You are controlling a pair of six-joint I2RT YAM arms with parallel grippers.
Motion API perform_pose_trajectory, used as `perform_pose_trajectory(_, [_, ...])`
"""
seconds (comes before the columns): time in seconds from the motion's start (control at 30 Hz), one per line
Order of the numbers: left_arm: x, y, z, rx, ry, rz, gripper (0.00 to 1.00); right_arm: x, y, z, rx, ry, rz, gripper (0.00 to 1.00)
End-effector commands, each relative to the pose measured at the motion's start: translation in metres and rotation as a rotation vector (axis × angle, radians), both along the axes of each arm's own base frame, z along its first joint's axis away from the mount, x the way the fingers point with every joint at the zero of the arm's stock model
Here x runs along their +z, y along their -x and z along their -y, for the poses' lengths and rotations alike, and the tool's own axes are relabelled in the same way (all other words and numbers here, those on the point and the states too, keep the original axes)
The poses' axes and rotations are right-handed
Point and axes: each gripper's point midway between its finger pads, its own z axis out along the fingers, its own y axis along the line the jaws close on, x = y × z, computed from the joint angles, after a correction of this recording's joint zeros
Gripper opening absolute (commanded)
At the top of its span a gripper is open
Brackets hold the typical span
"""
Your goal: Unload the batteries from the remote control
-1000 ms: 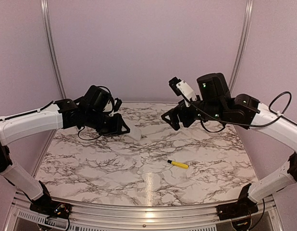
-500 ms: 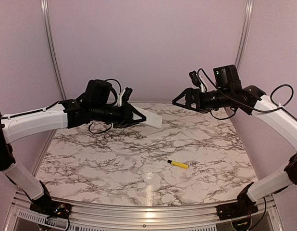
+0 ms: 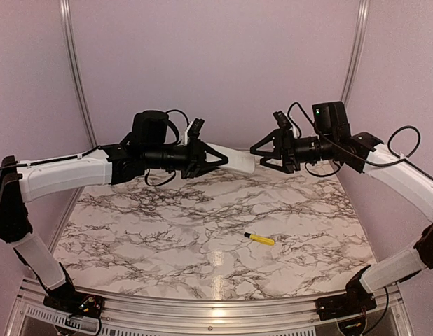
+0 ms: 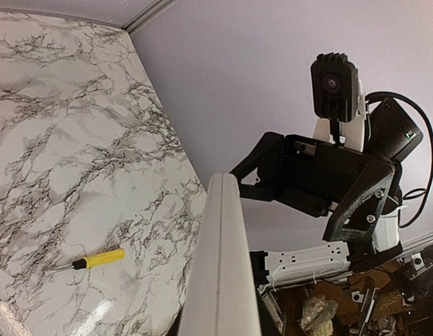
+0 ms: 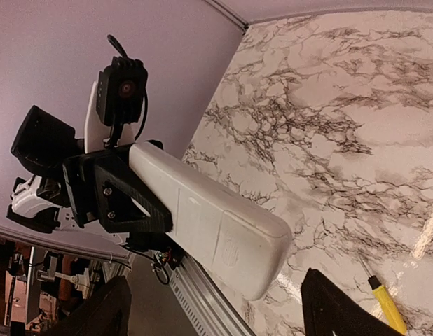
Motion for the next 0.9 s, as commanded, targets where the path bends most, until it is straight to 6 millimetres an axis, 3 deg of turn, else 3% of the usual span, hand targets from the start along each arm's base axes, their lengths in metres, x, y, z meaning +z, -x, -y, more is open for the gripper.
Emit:
perform_pose_trajectory(0.0, [0.040, -0.001, 0.008, -0.035, 0.122, 0.052, 0.00, 0.009, 0.000, 0.002, -0.012, -0.024, 0.012, 0.80])
perform_pose_trajectory(0.2, [0.041, 0.001, 0.014, -0.067, 0.143, 0.039, 0.00, -0.005, -0.006, 0.003, -0.033, 0.006, -0.009, 0.75])
perform_pose_trajectory(0.87, [0.034, 0.007, 0.023, -0.111, 0.158, 0.006, 0.00, -0.014, -0.012, -0.004, -0.011, 0.001, -0.020, 0.55])
